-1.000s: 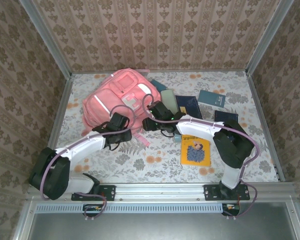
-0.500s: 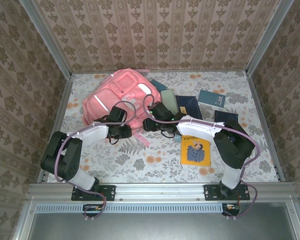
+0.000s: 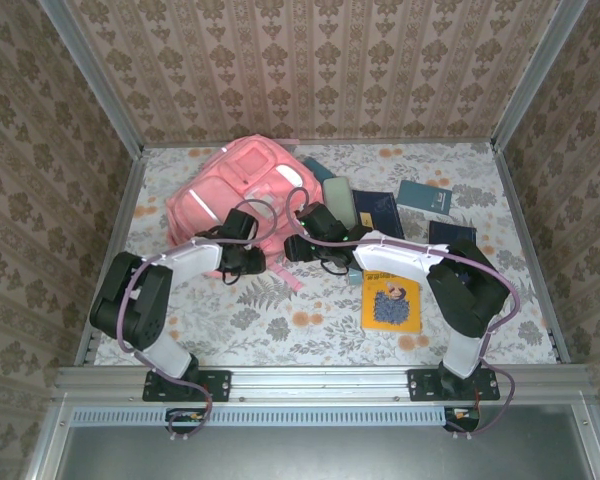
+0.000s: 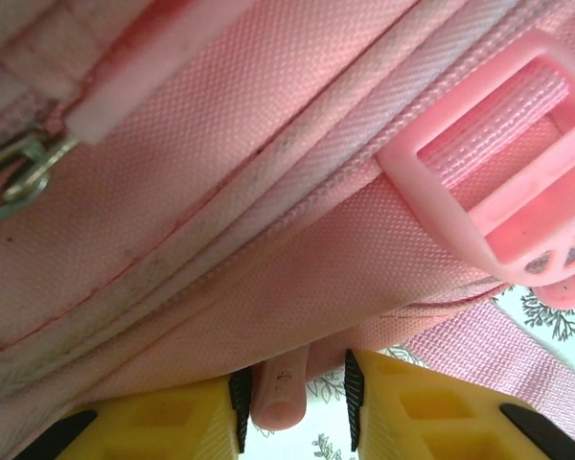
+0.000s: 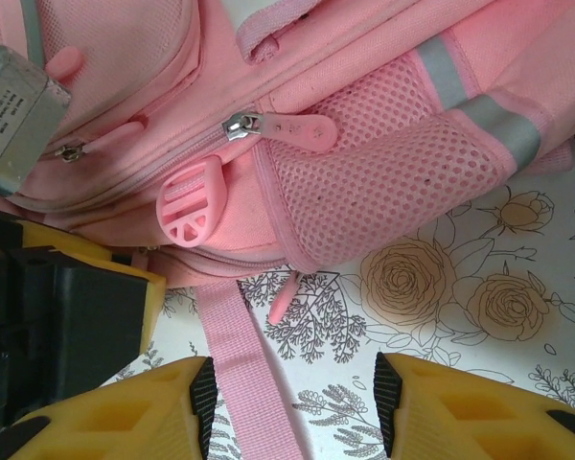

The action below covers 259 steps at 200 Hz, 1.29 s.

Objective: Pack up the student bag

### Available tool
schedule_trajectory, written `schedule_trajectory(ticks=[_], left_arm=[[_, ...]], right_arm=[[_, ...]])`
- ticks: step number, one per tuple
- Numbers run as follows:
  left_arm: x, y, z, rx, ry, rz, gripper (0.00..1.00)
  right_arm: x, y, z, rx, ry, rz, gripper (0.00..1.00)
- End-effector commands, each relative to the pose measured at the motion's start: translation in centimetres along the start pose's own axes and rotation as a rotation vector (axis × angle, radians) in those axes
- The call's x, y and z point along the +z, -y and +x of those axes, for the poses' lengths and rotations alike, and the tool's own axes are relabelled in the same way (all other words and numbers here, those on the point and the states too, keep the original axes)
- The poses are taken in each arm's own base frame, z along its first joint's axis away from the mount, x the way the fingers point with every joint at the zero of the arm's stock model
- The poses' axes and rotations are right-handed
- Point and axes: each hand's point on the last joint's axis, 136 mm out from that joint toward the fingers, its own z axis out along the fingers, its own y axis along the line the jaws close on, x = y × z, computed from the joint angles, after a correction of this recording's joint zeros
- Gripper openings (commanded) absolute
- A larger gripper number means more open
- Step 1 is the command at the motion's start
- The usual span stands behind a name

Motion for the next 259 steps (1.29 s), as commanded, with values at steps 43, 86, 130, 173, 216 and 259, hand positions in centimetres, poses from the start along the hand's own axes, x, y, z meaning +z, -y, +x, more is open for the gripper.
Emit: schedule_trajectory(ticks=[43,86,130,173,216,259], left_arm=[[1.0,-1.1,-0.9,-0.014,-0.018,-0.035,0.21],[-0.2,0.1,-1.3,-0.026,0.014,0.036,0.11],[-0.3,1.2,-1.1,-0.077,0.017,0.144,0.29],[0.0,1.4,-1.3,-0.195,0.029,0.274,0.3],[0.7,0.7,-1.1,-0.278,0.022,0.3,0.31],[0.8,0.9,-1.3,-0.347,0.039,0.374,0.23]], right_arm=[[0.3,-1.0,0.1,0.008,-0.015,-0.025,0.5],[0.4,-0.9,0.5,0.009,-0.022,-0.022,0.51],[0.7,-1.3,0.8,0.007,-0.03,-0.029,0.51],[0.8,-1.3,1.0,0.003,-0.034,-0.028,0.51],[0.9,-1.4,1.2,0.004,-0.038,-0.029,0.51],[0.9,-1.6,1.4,-0.003,-0.041,-0.033,0.5]])
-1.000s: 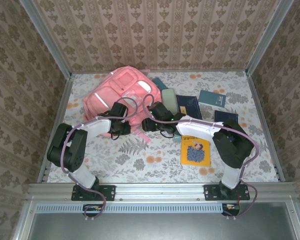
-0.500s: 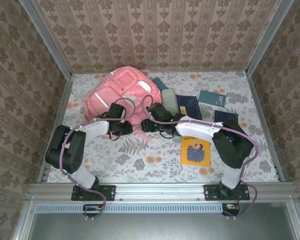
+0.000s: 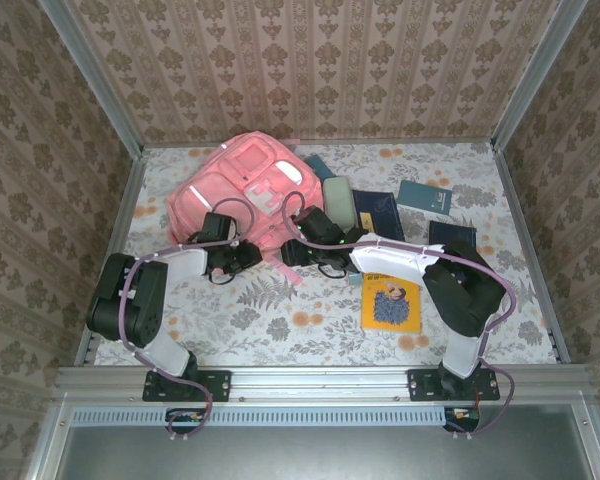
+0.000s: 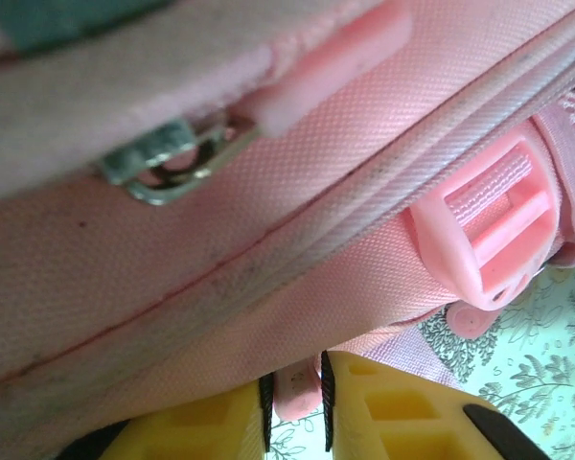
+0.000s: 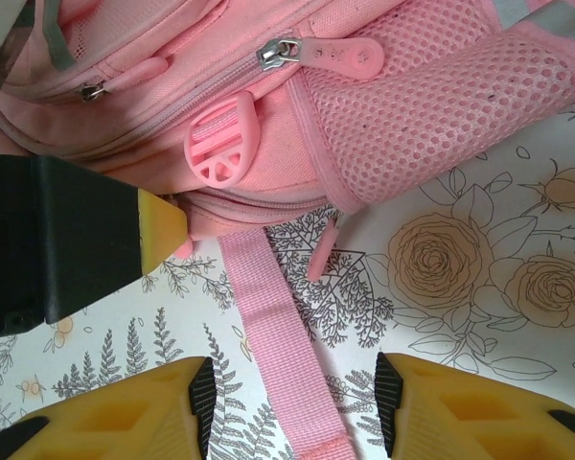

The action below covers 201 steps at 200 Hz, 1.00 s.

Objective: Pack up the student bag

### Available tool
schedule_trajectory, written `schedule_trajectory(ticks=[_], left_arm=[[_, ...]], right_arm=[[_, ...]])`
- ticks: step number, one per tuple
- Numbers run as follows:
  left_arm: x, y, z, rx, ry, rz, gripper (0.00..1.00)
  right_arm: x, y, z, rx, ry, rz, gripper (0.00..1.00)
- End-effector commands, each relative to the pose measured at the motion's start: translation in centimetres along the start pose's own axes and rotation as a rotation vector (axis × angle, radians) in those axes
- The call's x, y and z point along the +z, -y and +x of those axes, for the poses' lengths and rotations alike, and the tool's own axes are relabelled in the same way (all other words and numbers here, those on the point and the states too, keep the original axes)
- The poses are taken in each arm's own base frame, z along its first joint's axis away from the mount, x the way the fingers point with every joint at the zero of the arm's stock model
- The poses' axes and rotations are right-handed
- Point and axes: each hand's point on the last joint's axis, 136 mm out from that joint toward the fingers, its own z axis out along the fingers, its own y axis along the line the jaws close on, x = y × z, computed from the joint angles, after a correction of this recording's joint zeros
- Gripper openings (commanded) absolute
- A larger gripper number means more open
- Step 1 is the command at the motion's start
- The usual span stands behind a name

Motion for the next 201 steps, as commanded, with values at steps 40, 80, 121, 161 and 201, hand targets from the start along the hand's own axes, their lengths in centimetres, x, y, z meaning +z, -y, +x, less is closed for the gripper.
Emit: schedule_trajectory(ticks=[40,80,121,161,201], left_arm=[[-0.1,1.1,-0.3,-0.081,0.022,0.128,0.23],[0.0,1.2,-0.6,-0.135,0.05,0.203,0.23],[-0.1,1.3,-0.7,-0.138,0.058,0.225,0.41],[0.3,0.9,-0.3,-0.167,0.053,0.229,0.38],[0.3,0.4,-0.1,-0.249,0.076,0.266,0.35]], right_arm=[[0.6,-0.8,0.3,0.007,-0.014,-0.012,0.51],[0.7,-0.9,0.3,0.005,-0.017,-0.015,0.5],[1.0,-0.9,0.5,0.005,-0.023,-0.013,0.51],[1.3,-1.5,0.8,-0.001,-0.036,-0.042,0.44],[1.7,-2.0,1.0,-0.004,-0.043,-0.051,0.44]])
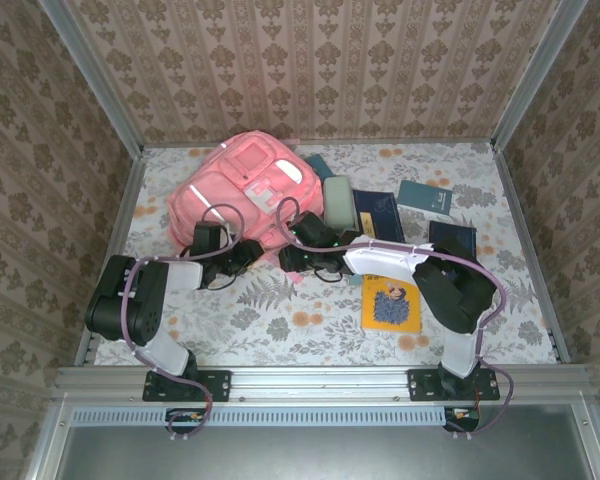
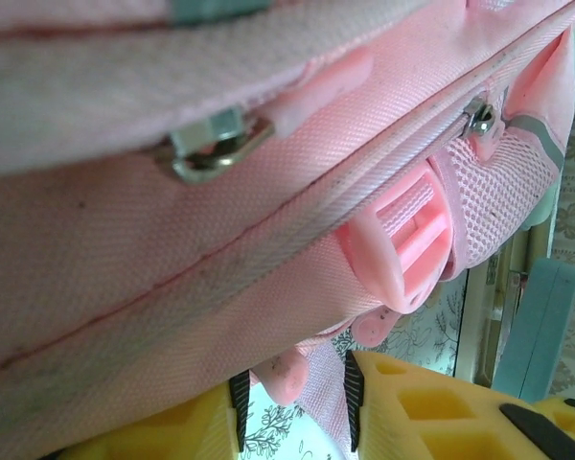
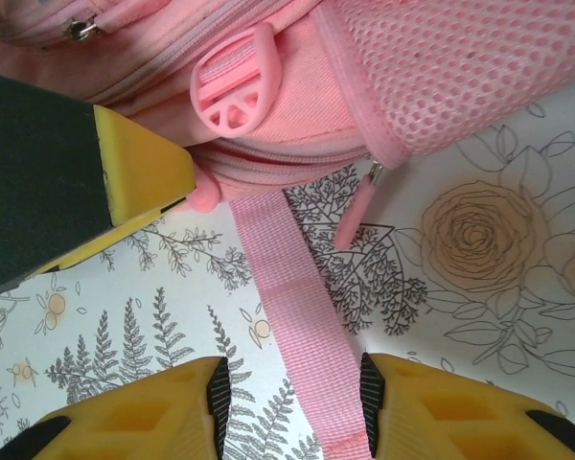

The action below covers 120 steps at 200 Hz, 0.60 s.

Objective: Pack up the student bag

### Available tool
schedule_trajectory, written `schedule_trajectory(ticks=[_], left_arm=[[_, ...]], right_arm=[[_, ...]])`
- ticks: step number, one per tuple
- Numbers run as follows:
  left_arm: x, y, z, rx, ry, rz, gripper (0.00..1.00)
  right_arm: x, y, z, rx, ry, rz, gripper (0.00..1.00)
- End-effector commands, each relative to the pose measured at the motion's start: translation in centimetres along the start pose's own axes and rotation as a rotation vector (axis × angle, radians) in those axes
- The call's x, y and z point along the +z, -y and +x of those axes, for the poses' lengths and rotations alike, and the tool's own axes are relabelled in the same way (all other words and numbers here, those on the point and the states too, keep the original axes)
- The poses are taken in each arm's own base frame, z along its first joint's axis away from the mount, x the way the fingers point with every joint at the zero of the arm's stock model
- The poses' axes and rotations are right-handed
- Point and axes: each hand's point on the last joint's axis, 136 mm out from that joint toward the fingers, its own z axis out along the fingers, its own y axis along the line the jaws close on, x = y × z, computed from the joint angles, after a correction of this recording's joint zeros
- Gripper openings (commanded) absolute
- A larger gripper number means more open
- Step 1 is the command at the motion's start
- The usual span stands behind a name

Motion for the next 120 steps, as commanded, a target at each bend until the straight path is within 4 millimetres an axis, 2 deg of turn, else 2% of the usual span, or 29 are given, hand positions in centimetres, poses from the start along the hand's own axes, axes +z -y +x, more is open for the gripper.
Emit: schedule_trajectory(ticks=[1,67,120], left_arm=[[0.2,-1.2,0.5,-0.092,0.007,0.012,0.35],[1.2,-0.8,0.9,-0.179,0.036,0.105,0.35],[1.7,-2.8,1.2,-0.225,0.062,0.02,0.34]], right_arm=[[0.1,-1.3,-0.7,0.0,0.01,-0.035,0.44],[0.3,-1.3,-0.4,-0.003,0.006,-0.033,0.46],[0.0,-1.0,-0.1,0.002,0.008,-0.026,0.46]])
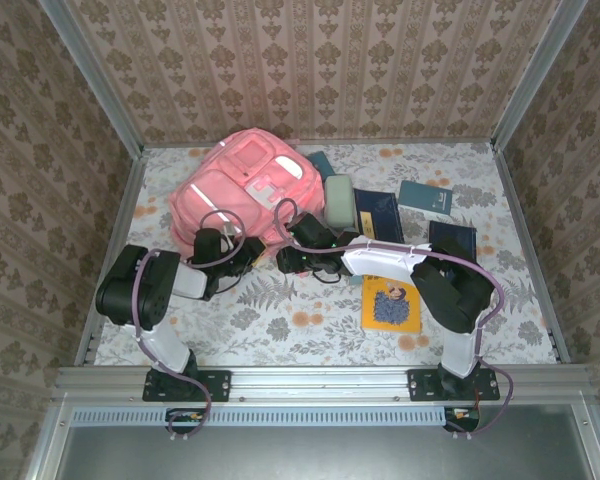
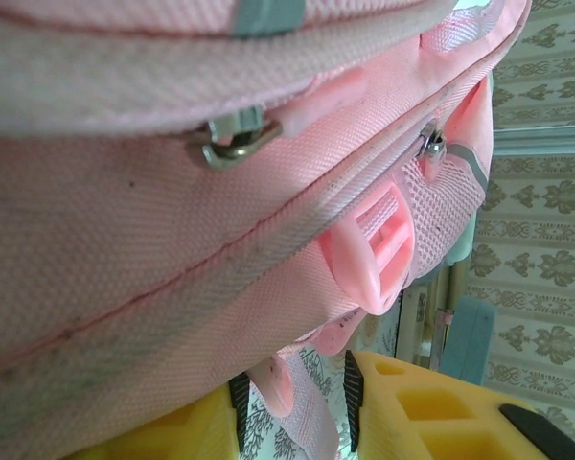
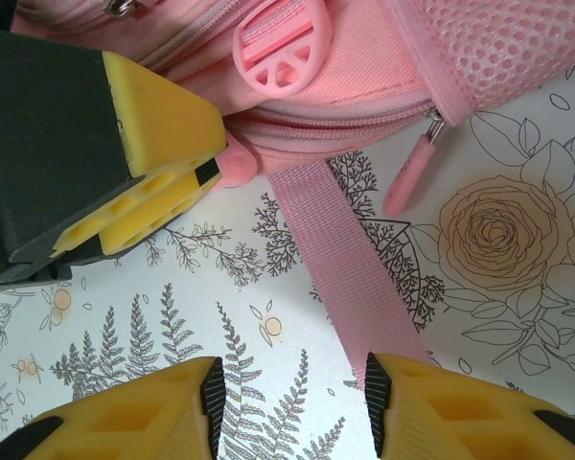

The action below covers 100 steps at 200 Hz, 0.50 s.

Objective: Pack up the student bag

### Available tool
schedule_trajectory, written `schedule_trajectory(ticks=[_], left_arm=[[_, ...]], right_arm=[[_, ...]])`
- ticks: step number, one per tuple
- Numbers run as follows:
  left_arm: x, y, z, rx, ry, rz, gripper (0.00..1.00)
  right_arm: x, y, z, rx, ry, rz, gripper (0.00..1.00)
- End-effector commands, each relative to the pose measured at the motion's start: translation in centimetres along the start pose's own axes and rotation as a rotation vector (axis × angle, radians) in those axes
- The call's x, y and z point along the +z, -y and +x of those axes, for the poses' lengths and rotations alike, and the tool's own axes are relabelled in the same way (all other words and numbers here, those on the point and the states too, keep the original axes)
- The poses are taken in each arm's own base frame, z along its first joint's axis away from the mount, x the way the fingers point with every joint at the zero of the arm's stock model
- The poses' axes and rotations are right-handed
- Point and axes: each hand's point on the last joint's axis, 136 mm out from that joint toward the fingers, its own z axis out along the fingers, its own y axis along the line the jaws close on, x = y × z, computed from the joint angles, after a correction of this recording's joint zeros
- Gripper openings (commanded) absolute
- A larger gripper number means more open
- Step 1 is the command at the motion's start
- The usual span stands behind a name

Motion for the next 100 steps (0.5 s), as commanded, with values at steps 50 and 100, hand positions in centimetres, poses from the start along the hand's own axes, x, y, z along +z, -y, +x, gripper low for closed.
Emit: schedule_trajectory(ticks=[50,100], left_arm=[[-1.1,-5.0,1.4,-0.07,0.016,-0.296,0.26],[-0.6,-4.5,1.0,-0.008,0.015,-0.377,0.21]], right_arm=[[-0.2,-0.6,-0.3,0.007,0.016,-0.016,0.47],[-0.1,-0.7,-0.3,0.007,0.015,-0.021,0.47]])
